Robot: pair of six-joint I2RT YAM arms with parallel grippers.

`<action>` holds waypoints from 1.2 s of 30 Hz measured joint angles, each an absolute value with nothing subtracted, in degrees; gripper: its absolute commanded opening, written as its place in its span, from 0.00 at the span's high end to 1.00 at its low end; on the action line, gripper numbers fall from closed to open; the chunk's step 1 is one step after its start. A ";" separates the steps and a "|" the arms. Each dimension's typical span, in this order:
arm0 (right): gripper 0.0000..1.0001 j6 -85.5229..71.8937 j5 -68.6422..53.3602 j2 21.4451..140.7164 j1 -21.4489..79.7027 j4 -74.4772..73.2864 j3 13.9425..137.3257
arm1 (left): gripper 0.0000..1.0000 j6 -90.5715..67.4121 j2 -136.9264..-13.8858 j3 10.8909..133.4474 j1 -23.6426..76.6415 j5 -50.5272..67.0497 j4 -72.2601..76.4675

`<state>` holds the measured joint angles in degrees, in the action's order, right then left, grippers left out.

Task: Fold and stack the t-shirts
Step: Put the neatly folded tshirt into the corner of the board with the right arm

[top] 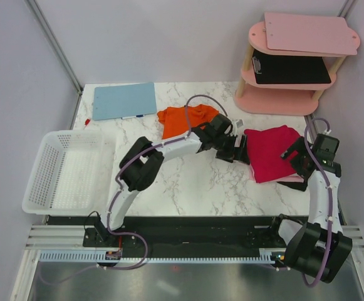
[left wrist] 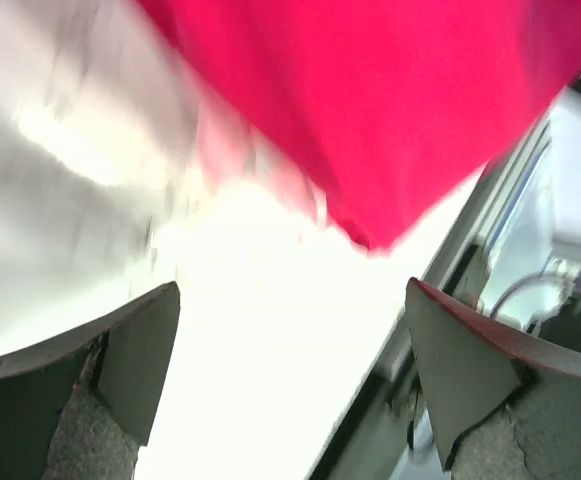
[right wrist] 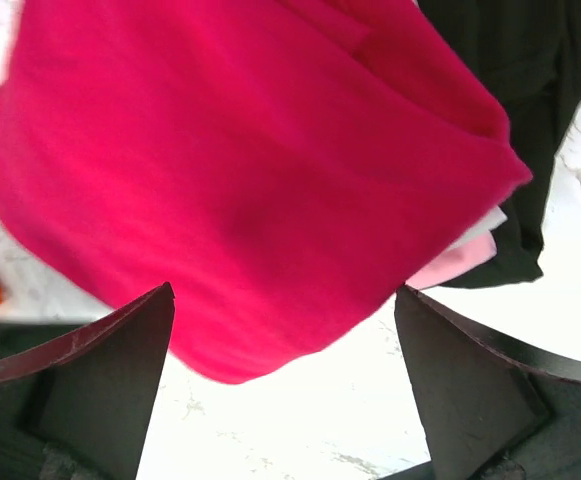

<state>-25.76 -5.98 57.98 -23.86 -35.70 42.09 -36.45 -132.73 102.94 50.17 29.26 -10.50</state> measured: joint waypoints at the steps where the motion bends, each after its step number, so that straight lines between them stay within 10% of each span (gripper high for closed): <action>1: 0.02 -25.54 -6.50 58.17 -23.86 -35.83 42.92 | 0.00 -35.14 -130.30 101.32 50.00 28.18 -13.13; 17: 0.02 -24.03 -1.58 81.91 -23.44 -40.27 61.17 | 0.00 -24.75 -113.47 104.84 21.15 17.76 -48.31; 36: 0.02 -16.19 7.60 91.53 -25.23 -52.69 81.19 | 0.01 -27.40 -126.52 122.93 19.88 29.80 -63.81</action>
<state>-16.19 7.60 91.53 -25.23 -52.69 81.19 -27.40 -126.52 122.93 19.88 29.80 -63.81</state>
